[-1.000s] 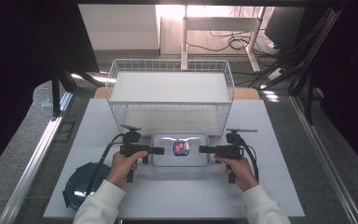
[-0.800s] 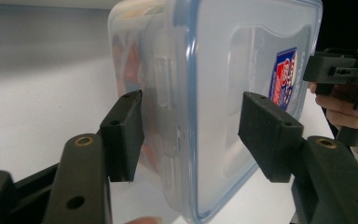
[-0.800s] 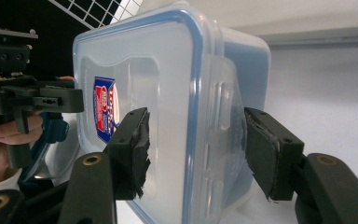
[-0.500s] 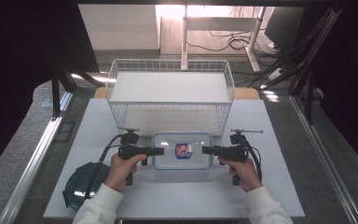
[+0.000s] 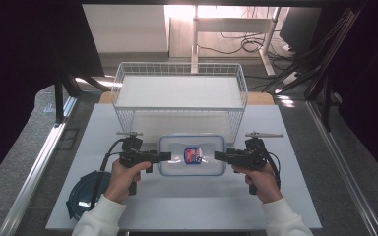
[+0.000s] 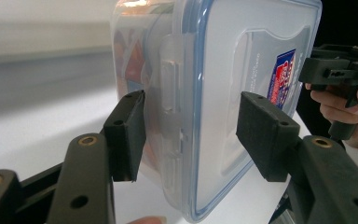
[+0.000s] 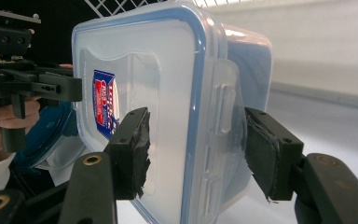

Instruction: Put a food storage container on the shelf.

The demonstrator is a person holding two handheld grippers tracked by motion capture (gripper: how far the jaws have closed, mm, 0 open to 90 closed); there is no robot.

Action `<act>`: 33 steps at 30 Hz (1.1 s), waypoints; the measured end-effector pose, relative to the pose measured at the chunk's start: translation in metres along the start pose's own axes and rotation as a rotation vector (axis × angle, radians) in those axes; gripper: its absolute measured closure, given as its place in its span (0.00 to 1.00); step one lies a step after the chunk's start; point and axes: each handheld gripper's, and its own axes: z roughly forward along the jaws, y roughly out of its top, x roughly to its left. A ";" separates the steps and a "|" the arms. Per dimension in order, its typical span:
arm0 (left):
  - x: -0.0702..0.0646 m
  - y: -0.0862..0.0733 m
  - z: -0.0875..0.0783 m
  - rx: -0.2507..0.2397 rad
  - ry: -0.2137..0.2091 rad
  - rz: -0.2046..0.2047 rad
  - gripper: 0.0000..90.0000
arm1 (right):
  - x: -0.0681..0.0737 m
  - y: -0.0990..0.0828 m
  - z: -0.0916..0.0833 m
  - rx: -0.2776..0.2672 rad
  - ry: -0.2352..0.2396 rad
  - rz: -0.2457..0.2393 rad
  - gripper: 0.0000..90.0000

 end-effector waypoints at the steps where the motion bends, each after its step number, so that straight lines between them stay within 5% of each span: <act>1: 0.000 0.000 0.000 0.000 0.000 0.000 0.48 | 0.002 0.001 -0.001 -0.003 0.000 -0.007 0.47; 13: -0.016 0.017 -0.019 -0.022 0.011 0.049 0.48 | 0.015 0.017 -0.012 -0.041 0.008 -0.055 0.47; 33: -0.027 0.047 -0.050 -0.091 0.002 0.067 0.49 | 0.044 0.063 -0.020 -0.061 0.010 -0.138 0.47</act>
